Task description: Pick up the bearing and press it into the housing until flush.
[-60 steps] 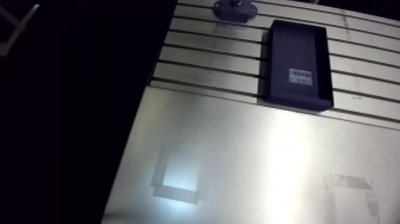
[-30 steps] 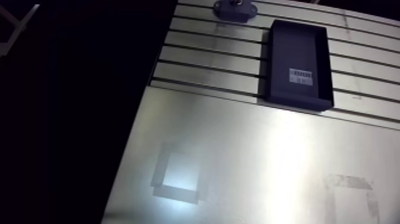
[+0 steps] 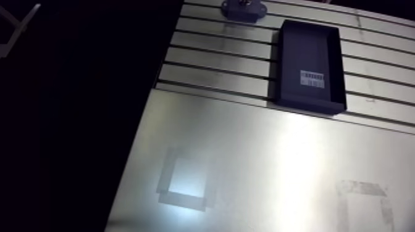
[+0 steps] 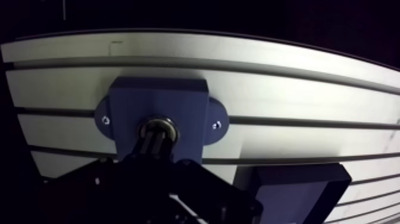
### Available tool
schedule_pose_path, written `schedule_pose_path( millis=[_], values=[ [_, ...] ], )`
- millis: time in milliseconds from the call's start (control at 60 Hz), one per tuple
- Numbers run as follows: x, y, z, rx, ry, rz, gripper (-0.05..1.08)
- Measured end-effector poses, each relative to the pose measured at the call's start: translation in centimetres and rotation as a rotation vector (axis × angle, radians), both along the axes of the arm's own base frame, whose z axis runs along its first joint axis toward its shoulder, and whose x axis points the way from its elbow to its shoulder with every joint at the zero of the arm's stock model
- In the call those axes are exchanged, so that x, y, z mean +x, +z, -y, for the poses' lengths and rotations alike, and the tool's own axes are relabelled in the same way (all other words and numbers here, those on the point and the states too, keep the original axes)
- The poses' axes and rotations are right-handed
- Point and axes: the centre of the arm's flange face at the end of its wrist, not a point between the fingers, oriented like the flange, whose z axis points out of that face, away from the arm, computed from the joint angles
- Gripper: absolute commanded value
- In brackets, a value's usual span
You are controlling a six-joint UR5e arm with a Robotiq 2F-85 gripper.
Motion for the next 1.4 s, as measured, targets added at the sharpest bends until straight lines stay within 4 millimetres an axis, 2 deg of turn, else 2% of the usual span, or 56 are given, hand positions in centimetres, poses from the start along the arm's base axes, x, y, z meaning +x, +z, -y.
schedule_pose_path(
  millis=[883,1400],
  values=[
    [-0.2,-0.1,-0.1,-0.001,0.0,0.0,1.08],
    [0.2,3.3,-0.2,0.011,0.003,-0.038,1.07]
  ],
)
